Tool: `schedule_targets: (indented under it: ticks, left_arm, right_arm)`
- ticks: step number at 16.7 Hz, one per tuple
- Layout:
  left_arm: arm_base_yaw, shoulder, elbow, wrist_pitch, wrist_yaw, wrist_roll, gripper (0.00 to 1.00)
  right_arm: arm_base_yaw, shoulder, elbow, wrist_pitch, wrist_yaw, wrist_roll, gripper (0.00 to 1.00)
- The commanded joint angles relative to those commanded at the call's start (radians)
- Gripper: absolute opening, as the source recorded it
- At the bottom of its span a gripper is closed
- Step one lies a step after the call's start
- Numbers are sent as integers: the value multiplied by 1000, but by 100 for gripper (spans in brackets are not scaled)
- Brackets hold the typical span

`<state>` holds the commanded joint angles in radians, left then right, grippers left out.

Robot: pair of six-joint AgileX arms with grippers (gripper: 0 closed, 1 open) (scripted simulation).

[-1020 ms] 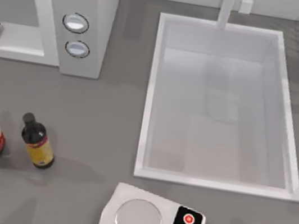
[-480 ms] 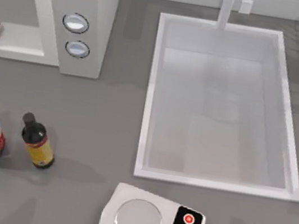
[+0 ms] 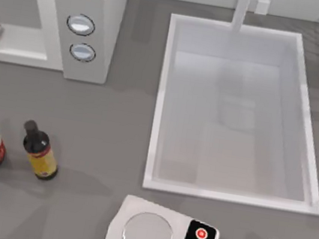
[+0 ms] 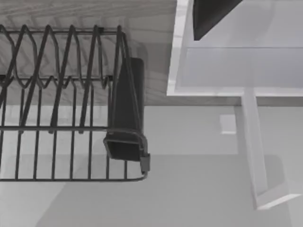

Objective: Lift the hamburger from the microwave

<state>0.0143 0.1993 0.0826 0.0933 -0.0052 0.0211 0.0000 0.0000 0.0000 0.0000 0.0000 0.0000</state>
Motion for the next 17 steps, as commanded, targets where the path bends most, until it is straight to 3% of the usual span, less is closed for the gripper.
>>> schedule_targets:
  ticks: [9, 17]
  left_arm:
    - [105, 762, 309, 358, 19, 58, 100]
    - [217, 1571, 607, 739, 100, 79, 100]
  right_arm:
    - [0, 0, 0, 0, 0, 0, 100]
    - [0, 0, 0, 0, 0, 0, 100]
